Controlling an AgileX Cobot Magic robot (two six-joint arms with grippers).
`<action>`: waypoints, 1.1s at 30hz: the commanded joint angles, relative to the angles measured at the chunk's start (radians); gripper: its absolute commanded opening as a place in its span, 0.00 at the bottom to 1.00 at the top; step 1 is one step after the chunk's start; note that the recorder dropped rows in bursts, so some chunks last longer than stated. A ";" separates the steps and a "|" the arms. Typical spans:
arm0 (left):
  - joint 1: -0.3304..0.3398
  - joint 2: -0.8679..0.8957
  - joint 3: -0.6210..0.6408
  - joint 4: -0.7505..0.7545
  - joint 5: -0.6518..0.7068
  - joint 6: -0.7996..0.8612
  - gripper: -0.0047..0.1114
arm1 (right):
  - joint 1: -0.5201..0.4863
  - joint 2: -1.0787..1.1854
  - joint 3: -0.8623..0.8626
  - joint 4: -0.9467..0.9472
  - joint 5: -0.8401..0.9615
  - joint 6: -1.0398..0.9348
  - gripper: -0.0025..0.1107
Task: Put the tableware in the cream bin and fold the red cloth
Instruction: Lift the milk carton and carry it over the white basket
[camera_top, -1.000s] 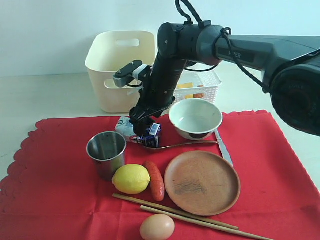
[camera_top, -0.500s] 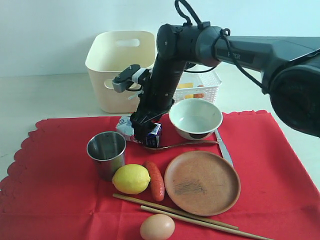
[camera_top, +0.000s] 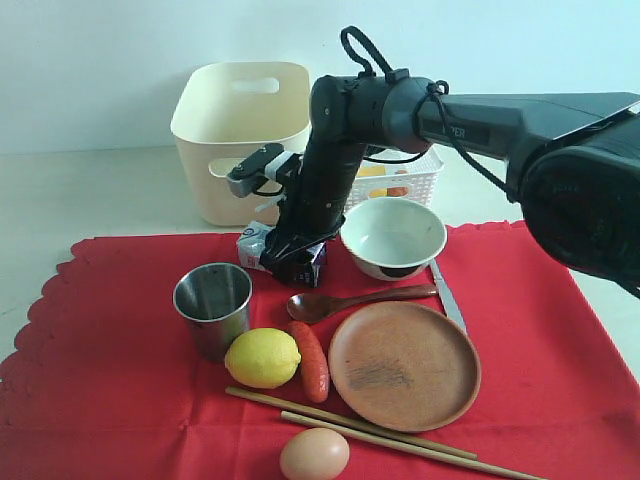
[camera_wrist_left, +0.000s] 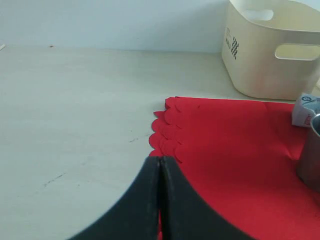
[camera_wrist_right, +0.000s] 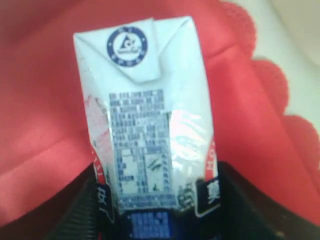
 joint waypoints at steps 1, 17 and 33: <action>0.003 -0.006 0.003 -0.003 -0.013 0.003 0.04 | 0.001 -0.005 0.001 -0.041 -0.027 0.051 0.02; 0.003 -0.006 0.003 -0.003 -0.013 0.003 0.04 | -0.029 -0.253 0.001 0.085 0.025 0.017 0.02; 0.003 -0.006 0.003 -0.003 -0.013 0.003 0.04 | -0.224 -0.309 0.001 0.256 0.050 -0.010 0.02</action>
